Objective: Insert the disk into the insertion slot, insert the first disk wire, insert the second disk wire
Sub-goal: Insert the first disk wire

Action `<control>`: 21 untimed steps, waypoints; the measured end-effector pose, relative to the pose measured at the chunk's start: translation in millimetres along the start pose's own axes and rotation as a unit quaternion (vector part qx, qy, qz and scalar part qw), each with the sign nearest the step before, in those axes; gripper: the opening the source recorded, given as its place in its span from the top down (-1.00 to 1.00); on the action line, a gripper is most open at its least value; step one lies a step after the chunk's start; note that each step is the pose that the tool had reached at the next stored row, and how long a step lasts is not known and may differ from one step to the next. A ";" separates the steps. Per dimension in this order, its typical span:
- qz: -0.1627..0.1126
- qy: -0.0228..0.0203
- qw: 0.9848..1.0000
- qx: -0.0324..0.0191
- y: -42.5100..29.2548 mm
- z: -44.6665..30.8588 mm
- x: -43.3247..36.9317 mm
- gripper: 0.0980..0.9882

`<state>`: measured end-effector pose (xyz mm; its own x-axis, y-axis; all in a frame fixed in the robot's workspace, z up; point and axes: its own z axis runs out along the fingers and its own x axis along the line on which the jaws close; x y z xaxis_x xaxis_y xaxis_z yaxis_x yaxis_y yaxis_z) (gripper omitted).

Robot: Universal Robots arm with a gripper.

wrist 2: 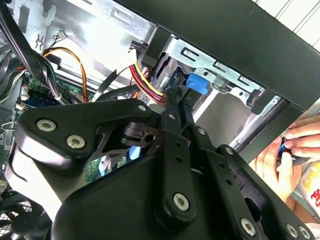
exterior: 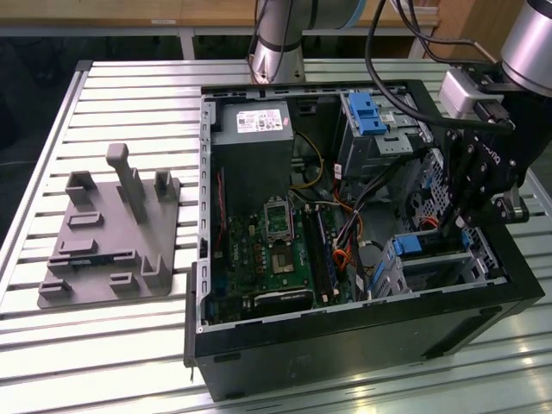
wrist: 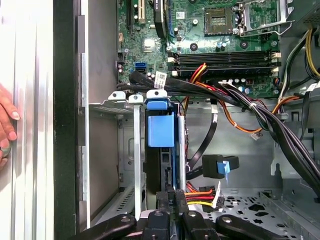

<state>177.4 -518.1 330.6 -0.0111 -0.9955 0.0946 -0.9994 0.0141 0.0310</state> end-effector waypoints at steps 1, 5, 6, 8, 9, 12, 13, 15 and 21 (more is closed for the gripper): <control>0.000 0.000 1.000 0.000 0.0 0.5 0.0 0.85; 0.000 0.001 1.000 0.000 -0.2 4.9 -0.2 0.85; 0.000 0.001 1.000 0.000 -0.2 5.0 -0.2 0.85; 0.000 -0.001 1.000 0.000 -0.1 5.2 -0.2 0.83; 0.001 -0.001 1.000 0.000 0.0 3.1 0.0 0.70; 0.002 0.000 1.000 0.000 0.3 -6.8 0.9 0.55; 0.003 0.000 1.000 0.000 0.3 -10.8 1.3 0.55; 0.004 0.000 1.000 0.000 0.6 -19.6 2.2 0.55; 0.006 0.000 1.000 -0.001 1.2 -40.5 4.1 0.55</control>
<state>177.4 -518.4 371.3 -0.0230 -0.9952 0.0946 -0.9992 0.0261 0.0310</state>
